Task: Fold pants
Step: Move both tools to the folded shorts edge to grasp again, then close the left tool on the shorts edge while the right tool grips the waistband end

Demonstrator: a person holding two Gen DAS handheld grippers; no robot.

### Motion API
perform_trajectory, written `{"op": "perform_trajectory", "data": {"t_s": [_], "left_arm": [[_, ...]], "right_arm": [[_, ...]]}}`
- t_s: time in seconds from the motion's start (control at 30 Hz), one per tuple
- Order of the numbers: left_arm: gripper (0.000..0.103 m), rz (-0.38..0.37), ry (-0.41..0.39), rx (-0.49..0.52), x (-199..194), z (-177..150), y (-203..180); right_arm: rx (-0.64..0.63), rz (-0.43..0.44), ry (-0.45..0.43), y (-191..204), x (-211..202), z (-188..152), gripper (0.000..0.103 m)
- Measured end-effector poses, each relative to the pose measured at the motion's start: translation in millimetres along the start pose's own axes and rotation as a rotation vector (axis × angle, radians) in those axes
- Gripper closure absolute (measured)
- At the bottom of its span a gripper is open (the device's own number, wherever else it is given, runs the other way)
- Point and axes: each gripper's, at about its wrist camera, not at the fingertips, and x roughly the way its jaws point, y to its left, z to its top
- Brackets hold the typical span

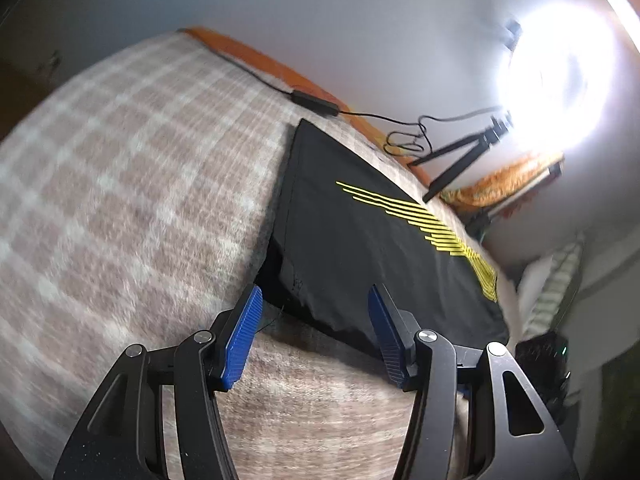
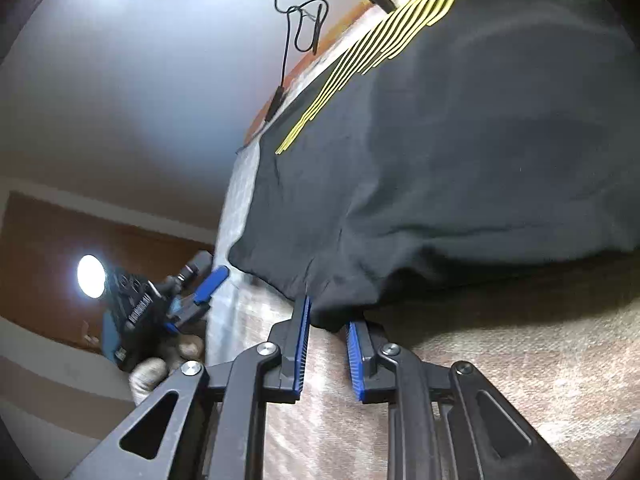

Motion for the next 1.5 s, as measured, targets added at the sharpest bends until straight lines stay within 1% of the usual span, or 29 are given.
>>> {"op": "perform_trajectory", "data": {"t_s": [0.07, 0.13, 0.23, 0.33, 0.4, 0.47, 0.5, 0.53, 0.6, 0.67, 0.77, 0.8, 0.9, 1.0, 1.07, 1.1, 1.2, 1.3, 1.5], "left_arm": [[0.049, -0.004, -0.001, -0.033, 1, 0, 3], [0.049, -0.019, 0.001, -0.074, 2, -1, 7], [0.049, -0.028, 0.015, -0.097, 8, -6, 8], [0.049, -0.015, 0.035, -0.101, 18, -11, 8], [0.051, -0.010, 0.009, -0.107, 20, -11, 7], [0.051, -0.020, -0.006, -0.134, 22, -9, 9], [0.052, -0.031, -0.018, -0.156, 23, -7, 11], [0.054, -0.038, -0.032, -0.178, 25, -6, 13], [0.071, -0.037, -0.060, -0.207, 28, -5, 16], [0.080, -0.032, -0.076, -0.211, 33, -5, 17], [0.089, -0.007, -0.097, -0.188, 38, -3, 14], [0.090, 0.001, -0.108, -0.185, 39, -2, 14], [0.092, 0.004, -0.144, -0.201, 42, -3, 16], [0.092, 0.006, -0.162, -0.208, 42, -4, 15], [0.092, 0.002, -0.164, -0.215, 42, -3, 16], [0.092, 0.000, -0.166, -0.221, 43, -3, 17], [0.092, 0.011, -0.178, -0.205, 43, -3, 16], [0.092, 0.015, -0.191, -0.208, 44, -3, 15], [0.092, 0.018, -0.209, -0.190, 46, -1, 14]], "right_arm": [[0.001, -0.014, 0.008, -1, -1, -1, 0.082], [-0.018, -0.036, 0.009, 2, -5, -2, 0.071], [-0.062, -0.053, -0.004, 11, -15, -4, 0.064], [-0.115, -0.064, -0.024, 22, -25, -7, 0.062], [-0.166, -0.075, -0.038, 34, -31, -9, 0.061], [-0.209, -0.083, -0.045, 43, -34, -12, 0.060], [-0.223, -0.084, -0.047, 45, -36, -14, 0.058], [-0.238, -0.081, -0.049, 48, -37, -16, 0.055], [-0.260, -0.074, -0.051, 52, -41, -19, 0.052], [-0.284, -0.068, -0.050, 57, -43, -20, 0.052], [-0.296, -0.056, -0.052, 61, -45, -22, 0.050], [-0.296, -0.055, -0.054, 61, -44, -22, 0.050], [-0.293, -0.056, -0.053, 62, -44, -19, 0.050], [-0.293, -0.071, -0.047, 63, -39, -13, 0.049], [-0.300, -0.099, -0.044, 63, -35, -7, 0.045], [-0.306, -0.115, -0.044, 63, -34, -3, 0.041], [-0.332, -0.159, -0.049, 67, -33, 9, 0.038], [-0.343, -0.185, -0.035, 73, -26, 24, 0.033], [-0.431, -0.212, -0.005, 103, -3, 55, 0.033]]}}
